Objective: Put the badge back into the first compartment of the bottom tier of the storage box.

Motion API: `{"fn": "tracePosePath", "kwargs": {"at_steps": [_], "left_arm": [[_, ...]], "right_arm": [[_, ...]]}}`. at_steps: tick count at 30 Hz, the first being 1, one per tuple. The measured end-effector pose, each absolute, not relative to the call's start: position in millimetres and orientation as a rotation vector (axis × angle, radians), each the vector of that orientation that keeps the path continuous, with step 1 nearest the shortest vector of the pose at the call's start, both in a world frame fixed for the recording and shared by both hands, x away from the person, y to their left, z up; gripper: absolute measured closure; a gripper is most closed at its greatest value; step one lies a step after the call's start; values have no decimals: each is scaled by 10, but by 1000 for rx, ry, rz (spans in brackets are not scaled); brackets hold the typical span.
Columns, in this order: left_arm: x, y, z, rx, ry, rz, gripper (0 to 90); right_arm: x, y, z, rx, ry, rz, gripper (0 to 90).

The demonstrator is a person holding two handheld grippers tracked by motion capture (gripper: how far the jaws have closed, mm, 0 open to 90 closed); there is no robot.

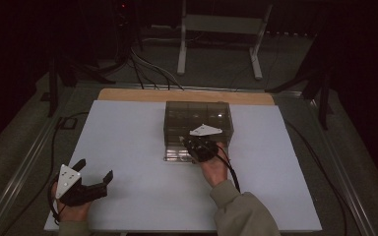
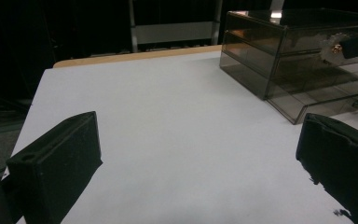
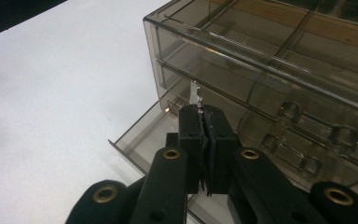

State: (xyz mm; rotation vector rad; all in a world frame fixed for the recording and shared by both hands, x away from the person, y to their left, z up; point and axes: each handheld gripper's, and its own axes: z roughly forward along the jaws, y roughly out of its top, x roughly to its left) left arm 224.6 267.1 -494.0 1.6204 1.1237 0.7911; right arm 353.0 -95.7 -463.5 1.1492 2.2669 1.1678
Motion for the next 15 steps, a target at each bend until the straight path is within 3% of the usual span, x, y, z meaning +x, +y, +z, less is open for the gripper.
{"fn": "tracePosePath", "kwargs": {"at_steps": [15], "left_arm": [[2249, 2681, -4947, 1621, 1123, 787, 7]], "right_arm": [[3572, -834, -4738, 1138, 2309, 1119, 879]]}}
